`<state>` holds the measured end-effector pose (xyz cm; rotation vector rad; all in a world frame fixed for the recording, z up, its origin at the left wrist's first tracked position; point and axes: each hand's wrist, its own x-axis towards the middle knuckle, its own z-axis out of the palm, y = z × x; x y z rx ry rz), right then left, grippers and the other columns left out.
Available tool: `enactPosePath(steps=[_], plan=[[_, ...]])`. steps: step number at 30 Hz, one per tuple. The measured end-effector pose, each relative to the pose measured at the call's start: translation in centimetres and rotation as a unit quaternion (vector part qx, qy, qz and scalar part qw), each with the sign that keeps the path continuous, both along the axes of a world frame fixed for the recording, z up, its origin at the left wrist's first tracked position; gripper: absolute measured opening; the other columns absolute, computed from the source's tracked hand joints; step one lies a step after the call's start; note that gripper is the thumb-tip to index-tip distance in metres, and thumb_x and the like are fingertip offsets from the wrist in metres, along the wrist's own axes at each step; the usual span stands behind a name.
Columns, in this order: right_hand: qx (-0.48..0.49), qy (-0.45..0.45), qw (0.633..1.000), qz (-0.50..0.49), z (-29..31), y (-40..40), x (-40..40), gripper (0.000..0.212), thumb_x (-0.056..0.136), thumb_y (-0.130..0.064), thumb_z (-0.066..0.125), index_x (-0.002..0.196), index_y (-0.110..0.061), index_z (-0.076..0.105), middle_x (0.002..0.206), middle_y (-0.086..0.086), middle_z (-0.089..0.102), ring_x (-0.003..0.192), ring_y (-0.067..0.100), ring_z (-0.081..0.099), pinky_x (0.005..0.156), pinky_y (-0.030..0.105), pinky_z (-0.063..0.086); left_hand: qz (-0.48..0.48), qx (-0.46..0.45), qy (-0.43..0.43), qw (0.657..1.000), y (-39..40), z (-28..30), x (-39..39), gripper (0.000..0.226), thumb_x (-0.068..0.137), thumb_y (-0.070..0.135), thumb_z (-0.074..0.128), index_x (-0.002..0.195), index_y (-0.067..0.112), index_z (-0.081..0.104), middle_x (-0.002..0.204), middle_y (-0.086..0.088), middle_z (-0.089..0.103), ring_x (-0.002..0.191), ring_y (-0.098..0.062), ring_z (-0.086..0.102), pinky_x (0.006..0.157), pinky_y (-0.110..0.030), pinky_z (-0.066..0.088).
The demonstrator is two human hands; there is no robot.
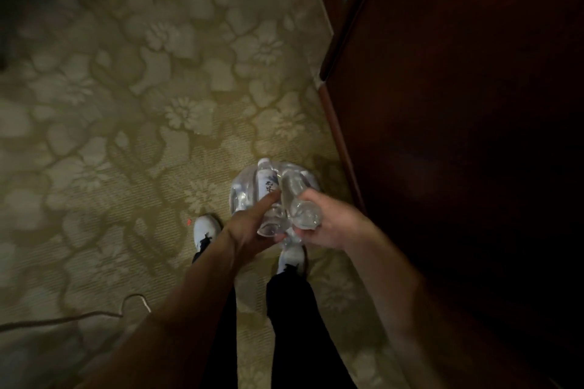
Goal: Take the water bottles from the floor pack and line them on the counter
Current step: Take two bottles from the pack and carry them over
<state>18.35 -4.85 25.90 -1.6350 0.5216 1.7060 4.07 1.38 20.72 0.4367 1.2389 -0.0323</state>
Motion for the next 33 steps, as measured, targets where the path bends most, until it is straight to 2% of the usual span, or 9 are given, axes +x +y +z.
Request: enactPosePath(steps=[4,8,11,15,18,22,24,30,33], plan=[[0.054,-0.051,0.995,0.069,8.3,-1.6,1.6,0.024,0.083,-0.013,0.071,0.106,-0.012,0.066,0.105,0.009,0.068,0.102,0.023,0.066,0.091,0.041,0.058,0.011,0.033,-0.003,0.999,-1.7,6.6,1.1,0.035,0.077,0.032,0.082,0.100,0.009,0.069,0.090,-0.011,0.070,0.079,-0.025,0.067,0.079,-0.041,0.056],[0.103,-0.201,0.966,0.129,14.3,-3.2,1.3,0.024,0.083,-0.017,0.067,0.105,-0.016,0.060,0.095,0.002,0.067,0.088,0.015,0.066,0.082,0.034,0.059,-0.018,0.113,-0.037,0.993,-3.4,12.9,2.4,0.033,0.087,0.029,0.072,0.111,0.007,0.068,0.088,-0.010,0.075,0.073,-0.020,0.070,0.074,-0.035,0.055],[0.133,-0.330,0.928,0.113,18.2,-5.0,1.1,0.041,0.080,-0.020,0.070,0.117,-0.015,0.054,0.106,0.004,0.066,0.095,0.019,0.067,0.081,0.039,0.060,-0.017,0.159,-0.089,0.983,-5.3,17.9,3.8,0.025,0.095,0.027,0.064,0.110,0.007,0.071,0.096,-0.014,0.078,0.083,-0.022,0.070,0.075,-0.031,0.056],[0.163,-0.441,0.882,0.035,23.1,-6.8,0.8,0.049,0.082,-0.051,0.067,0.113,-0.015,0.057,0.110,0.006,0.067,0.098,0.024,0.069,0.088,0.049,0.057,-0.030,0.242,-0.159,0.957,-7.0,23.5,5.1,0.026,0.097,0.022,0.060,0.114,0.005,0.070,0.099,-0.015,0.077,0.081,-0.023,0.073,0.073,-0.031,0.060],[0.138,-0.546,0.827,-0.005,26.6,-9.2,-0.3,0.050,0.088,-0.058,0.056,0.116,-0.018,0.058,0.111,0.004,0.069,0.105,0.025,0.065,0.093,0.044,0.053,-0.052,0.305,-0.199,0.930,-8.2,27.5,5.6,0.025,0.096,0.017,0.061,0.115,0.002,0.068,0.095,-0.016,0.076,0.070,-0.018,0.072,0.065,-0.025,0.060],[0.161,-0.637,0.751,-0.066,30.9,-13.6,-1.5,0.042,0.092,-0.049,0.058,0.128,-0.028,0.053,0.109,-0.007,0.070,0.099,0.016,0.069,0.091,0.043,0.056,-0.070,0.356,-0.267,0.893,-10.6,32.6,5.9,0.053,0.075,0.031,0.077,0.122,0.008,0.065,0.108,-0.017,0.076,0.094,-0.034,0.075,0.088,-0.048,0.060],[0.193,-0.659,0.720,-0.104,33.3,-16.0,-2.0,0.047,0.092,-0.042,0.062,0.135,-0.029,0.049,0.114,-0.009,0.069,0.098,0.011,0.071,0.090,0.042,0.058,-0.084,0.387,-0.292,0.870,-12.3,35.6,6.1,0.067,0.062,0.045,0.075,0.121,0.015,0.065,0.107,-0.009,0.077,0.098,-0.029,0.075,0.092,-0.052,0.058],[0.253,-0.732,0.600,-0.202,41.6,-24.0,-2.6,0.049,0.093,-0.016,0.065,0.133,-0.034,0.042,0.122,-0.007,0.066,0.109,0.009,0.067,0.094,0.041,0.057,-0.159,0.446,-0.416,0.776,-18.6,44.8,7.7,0.051,0.072,0.037,0.071,0.120,0.021,0.062,0.110,0.003,0.075,0.100,-0.012,0.073,0.081,-0.031,0.060],[0.262,-0.756,0.550,-0.238,45.3,-28.1,-2.9,0.056,0.092,-0.012,0.066,0.140,-0.027,0.041,0.125,-0.008,0.064,0.114,0.011,0.065,0.095,0.045,0.056,-0.187,0.450,-0.464,0.740,-22.2,48.9,8.7,0.049,0.070,0.037,0.075,0.116,0.023,0.062,0.108,0.005,0.076,0.097,-0.012,0.074,0.077,-0.031,0.061]])
